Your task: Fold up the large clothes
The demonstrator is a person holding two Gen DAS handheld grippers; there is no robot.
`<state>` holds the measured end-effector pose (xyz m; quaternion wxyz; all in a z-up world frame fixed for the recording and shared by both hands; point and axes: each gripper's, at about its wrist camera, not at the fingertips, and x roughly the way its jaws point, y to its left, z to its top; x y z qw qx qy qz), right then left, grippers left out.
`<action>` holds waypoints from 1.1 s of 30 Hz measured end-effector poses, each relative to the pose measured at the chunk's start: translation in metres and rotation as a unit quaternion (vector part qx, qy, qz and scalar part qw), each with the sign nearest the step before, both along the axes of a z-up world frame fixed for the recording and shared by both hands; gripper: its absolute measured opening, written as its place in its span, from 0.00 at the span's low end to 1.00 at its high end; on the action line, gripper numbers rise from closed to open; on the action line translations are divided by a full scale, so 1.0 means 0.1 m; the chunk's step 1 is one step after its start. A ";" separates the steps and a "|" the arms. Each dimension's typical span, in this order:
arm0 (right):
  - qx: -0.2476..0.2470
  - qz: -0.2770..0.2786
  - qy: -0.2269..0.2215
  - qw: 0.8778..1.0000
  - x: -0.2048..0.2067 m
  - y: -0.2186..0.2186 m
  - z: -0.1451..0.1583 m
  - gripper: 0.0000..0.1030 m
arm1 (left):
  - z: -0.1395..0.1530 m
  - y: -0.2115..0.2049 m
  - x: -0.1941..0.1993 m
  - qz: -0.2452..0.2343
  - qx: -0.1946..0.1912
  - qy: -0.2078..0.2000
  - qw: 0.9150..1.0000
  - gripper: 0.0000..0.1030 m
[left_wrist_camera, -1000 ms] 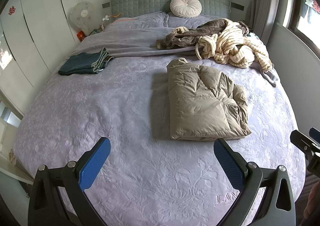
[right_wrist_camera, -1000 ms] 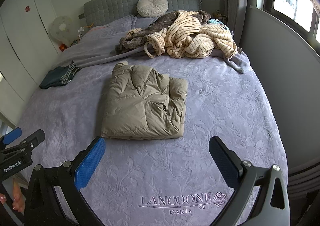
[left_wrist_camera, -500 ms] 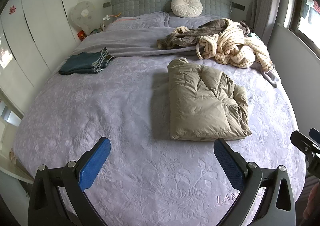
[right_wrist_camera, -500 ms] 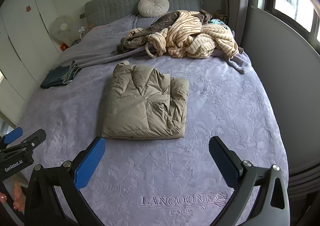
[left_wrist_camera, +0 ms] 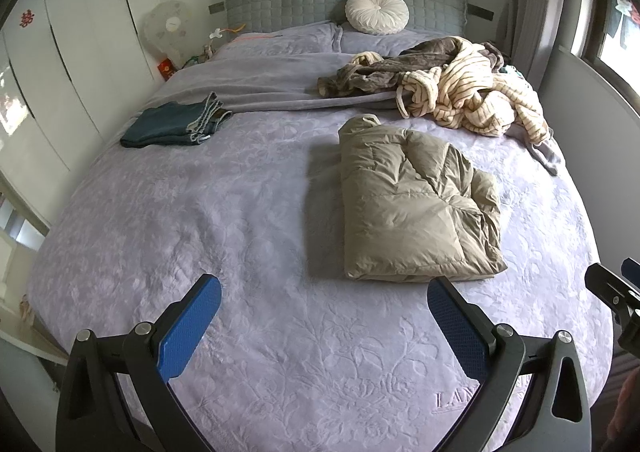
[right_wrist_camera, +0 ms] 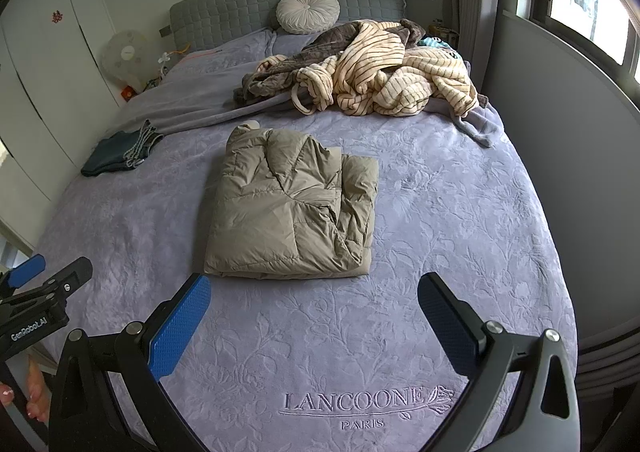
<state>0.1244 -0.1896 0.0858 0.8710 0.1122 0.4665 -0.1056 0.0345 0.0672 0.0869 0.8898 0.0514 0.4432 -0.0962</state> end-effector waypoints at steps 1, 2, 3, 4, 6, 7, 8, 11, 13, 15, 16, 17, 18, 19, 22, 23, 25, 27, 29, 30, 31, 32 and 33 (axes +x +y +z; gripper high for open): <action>0.000 -0.001 0.000 1.000 0.00 0.00 -0.01 1.00 | -0.01 0.01 0.00 0.000 0.000 0.000 1.000 1.00; 0.000 0.000 0.000 1.000 0.00 0.00 0.00 1.00 | 0.00 0.02 -0.01 0.000 0.000 -0.001 1.000 1.00; 0.000 -0.001 0.000 1.000 0.00 0.00 -0.01 1.00 | 0.00 0.02 0.00 -0.001 0.000 -0.001 1.000 1.00; 0.000 -0.001 0.000 1.000 0.00 0.00 -0.01 1.00 | -0.01 0.01 0.01 -0.001 0.001 0.000 1.000 1.00; 0.000 -0.001 0.000 1.000 0.00 0.00 -0.01 1.00 | -0.01 0.01 0.00 -0.001 0.001 0.000 1.000 1.00; 0.000 -0.001 0.000 1.000 0.00 0.00 -0.01 1.00 | -0.01 0.01 0.00 -0.001 0.000 0.000 1.000 1.00; 0.000 -0.001 0.000 1.000 0.00 0.00 0.00 1.00 | -0.01 0.02 0.00 -0.001 0.001 0.000 1.000 1.00; 0.000 -0.002 0.000 1.000 0.00 0.01 -0.01 1.00 | 0.00 0.01 0.00 0.000 0.001 -0.001 1.000 1.00; 0.001 -0.002 0.000 1.000 0.00 0.00 -0.01 1.00 | -0.01 0.01 0.00 0.000 0.001 -0.001 1.000 1.00; 0.001 -0.001 0.000 1.000 0.00 0.00 0.00 1.00 | 0.00 0.02 0.00 0.000 0.001 -0.001 1.000 1.00; 0.000 -0.001 0.000 1.000 0.01 0.00 -0.01 1.00 | -0.01 0.01 0.00 0.000 0.001 0.000 1.000 1.00; 0.001 -0.001 0.000 1.000 0.00 0.00 0.00 1.00 | -0.01 0.01 0.00 0.000 0.000 0.000 1.000 1.00; 0.001 -0.001 0.000 1.000 0.00 0.00 0.00 1.00 | 0.00 0.01 -0.01 0.000 0.000 0.000 1.000 1.00; 0.001 -0.001 0.000 1.000 0.01 0.00 -0.01 1.00 | -0.01 0.01 0.00 0.000 0.000 0.000 1.000 1.00; 0.001 -0.002 0.000 1.000 0.00 0.01 -0.01 1.00 | -0.01 0.00 0.01 0.000 0.001 -0.001 1.000 1.00; 0.001 -0.002 0.001 1.000 0.00 0.01 0.00 1.00 | 0.00 0.01 0.00 -0.001 0.001 0.000 1.000 1.00; 0.001 -0.003 0.001 1.000 0.01 0.01 -0.01 1.00 | -0.01 0.00 0.01 -0.001 0.001 0.000 1.000 1.00; 0.001 -0.003 0.001 1.000 0.01 0.01 -0.01 1.00 | -0.01 0.00 0.00 0.000 0.001 0.000 1.000 1.00; 0.000 -0.004 0.001 1.000 0.01 0.02 -0.01 1.00 | 0.00 0.00 0.01 0.000 0.000 0.000 1.000 1.00; 0.000 -0.004 0.001 1.000 0.00 0.02 -0.01 1.00 | 0.00 0.00 0.01 0.000 0.000 0.000 1.000 1.00; 0.000 -0.005 0.000 1.000 0.01 0.02 -0.02 1.00 | 0.00 0.00 0.01 0.000 0.000 0.000 1.000 1.00; 0.000 -0.004 0.000 1.000 0.00 0.02 -0.01 1.00 | 0.00 0.00 0.00 0.000 -0.001 0.000 1.000 1.00; 0.000 -0.005 0.001 1.000 0.01 0.03 -0.02 1.00 | -0.01 0.00 0.01 0.000 -0.001 0.000 1.000 1.00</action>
